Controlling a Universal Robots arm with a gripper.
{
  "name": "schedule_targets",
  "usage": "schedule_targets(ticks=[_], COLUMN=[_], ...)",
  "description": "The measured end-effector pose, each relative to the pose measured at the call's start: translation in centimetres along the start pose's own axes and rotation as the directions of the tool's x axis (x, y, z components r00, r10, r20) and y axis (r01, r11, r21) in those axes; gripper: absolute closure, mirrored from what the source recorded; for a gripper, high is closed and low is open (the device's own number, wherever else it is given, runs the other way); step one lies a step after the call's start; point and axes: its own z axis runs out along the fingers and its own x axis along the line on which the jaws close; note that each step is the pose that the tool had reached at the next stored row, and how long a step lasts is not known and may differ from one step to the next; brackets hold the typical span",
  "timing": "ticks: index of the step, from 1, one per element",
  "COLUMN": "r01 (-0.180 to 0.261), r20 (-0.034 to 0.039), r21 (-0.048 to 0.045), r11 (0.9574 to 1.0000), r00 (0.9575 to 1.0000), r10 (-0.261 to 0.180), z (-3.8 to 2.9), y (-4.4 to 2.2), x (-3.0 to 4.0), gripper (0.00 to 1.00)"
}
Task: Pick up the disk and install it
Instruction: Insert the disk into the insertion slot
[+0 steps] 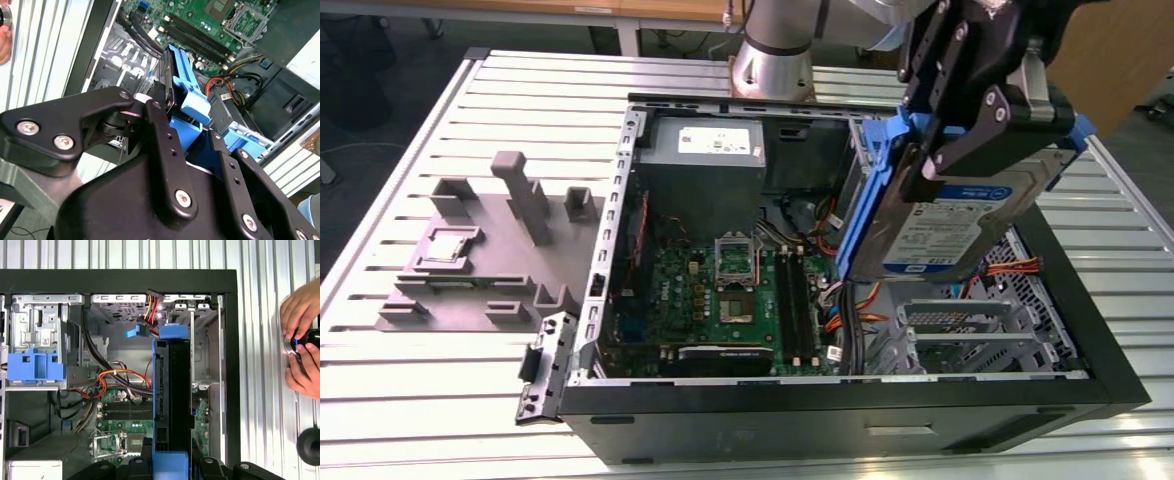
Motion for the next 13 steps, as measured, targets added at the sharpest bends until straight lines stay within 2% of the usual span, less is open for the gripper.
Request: schedule_targets(ticks=[4, 9, 13], r01=[0.0, 0.0, 0.0], r20=[0.0, 0.0001, -0.0002], r21=[0.0, 0.0, -0.0001], r11=[1.0, 1.0, 1.0], r00=[1.0, 1.0, 1.0], r10=[0.0, 0.0, 0.0], z=[0.21, 0.43, 0.57], y=[0.56, 1.12, 1.72], x=[-0.18, -1.13, -1.38], gripper=[0.63, 0.63, 0.63])
